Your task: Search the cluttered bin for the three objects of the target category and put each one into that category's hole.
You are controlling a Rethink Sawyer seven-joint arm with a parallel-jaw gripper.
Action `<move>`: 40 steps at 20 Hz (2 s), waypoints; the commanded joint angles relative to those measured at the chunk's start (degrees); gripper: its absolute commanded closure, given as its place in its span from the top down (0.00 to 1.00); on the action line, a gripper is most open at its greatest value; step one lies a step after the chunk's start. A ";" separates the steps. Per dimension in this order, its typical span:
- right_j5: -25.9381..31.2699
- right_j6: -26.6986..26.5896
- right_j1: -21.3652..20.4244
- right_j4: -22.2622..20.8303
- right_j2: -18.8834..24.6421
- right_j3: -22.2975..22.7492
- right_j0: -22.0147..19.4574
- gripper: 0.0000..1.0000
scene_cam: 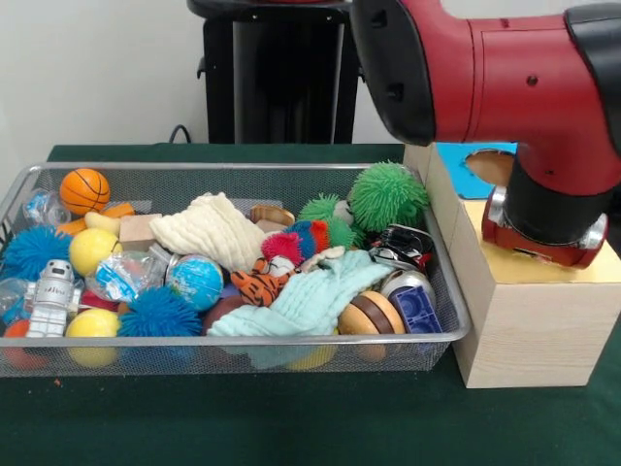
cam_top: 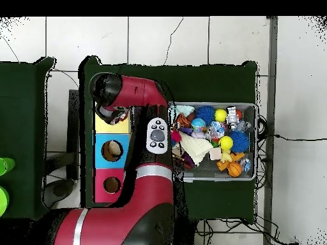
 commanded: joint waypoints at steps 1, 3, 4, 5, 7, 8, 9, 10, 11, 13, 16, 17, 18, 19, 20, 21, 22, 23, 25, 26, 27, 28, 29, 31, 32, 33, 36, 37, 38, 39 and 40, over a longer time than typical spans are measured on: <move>-32.72 -2.80 -8.06 -15.09 -1.40 11.66 2.98 0.00; -33.53 -2.31 -9.83 -15.41 -0.46 13.35 2.22 0.00; -33.47 -2.01 -11.20 -15.58 -0.02 14.44 1.88 0.00; -33.41 -1.70 -12.58 -15.74 0.43 15.53 1.54 0.00; -30.31 -2.22 -16.04 -15.37 1.62 16.92 0.75 0.00; -28.59 -2.35 -17.74 -15.05 2.09 17.58 0.42 0.00; -27.21 -2.64 -19.09 -14.96 2.46 17.92 0.02 0.00; -25.65 -3.42 -20.18 -14.76 3.21 18.25 -0.53 0.00; -24.12 -4.14 -21.26 -14.67 3.79 18.58 -0.99 0.00; -22.56 -5.71 -22.34 -14.64 4.99 18.92 -2.25 0.00; -21.50 -7.86 -24.02 -14.57 6.89 20.67 -4.32 0.00; -21.18 -8.64 -24.51 -14.66 7.60 21.17 -5.09 0.00; -20.90 -9.27 -25.27 -14.68 8.29 21.95 -5.87 0.00; -20.58 -9.95 -25.70 -14.78 9.03 22.40 -6.72 0.00; -20.16 -10.66 -26.18 -14.97 9.81 22.84 -7.51 0.00; -19.82 -11.50 -26.74 -15.33 10.50 23.38 -8.28 0.00; -19.60 -12.80 -27.19 -15.86 11.35 23.86 -9.35 0.00; -19.38 -14.11 -27.65 -16.39 12.20 24.34 -10.43 0.00; -19.24 -17.80 -28.43 -17.97 13.78 25.42 -13.16 0.00; -19.16 -19.65 -28.83 -18.75 14.57 25.96 -14.53 0.00; -18.98 -21.48 -29.16 -19.87 14.85 26.36 -15.75 0.00; -19.46 -23.07 -29.40 -21.10 15.31 26.63 -17.08 0.00; -19.31 -24.19 -29.53 -22.00 15.93 26.55 -18.14 0.00; -18.70 -26.51 -29.84 -23.54 17.50 26.49 -20.30 0.00; -18.25 -27.69 -30.02 -24.18 18.44 26.50 -21.40 0.00; -18.61 -28.33 -30.42 -24.45 19.64 27.24 -22.61 0.00; -19.81 -29.14 -30.58 -25.67 22.25 28.40 -25.06 0.00; -20.40 -28.61 -30.20 -26.33 22.71 28.18 -25.45 0.00; -21.38 -28.19 -30.40 -26.75 23.11 28.86 -25.73 0.00; -22.84 -27.41 -30.84 -26.93 23.63 29.95 -26.13 0.00; -23.37 -26.42 -30.74 -27.42 23.63 29.90 -26.09 0.00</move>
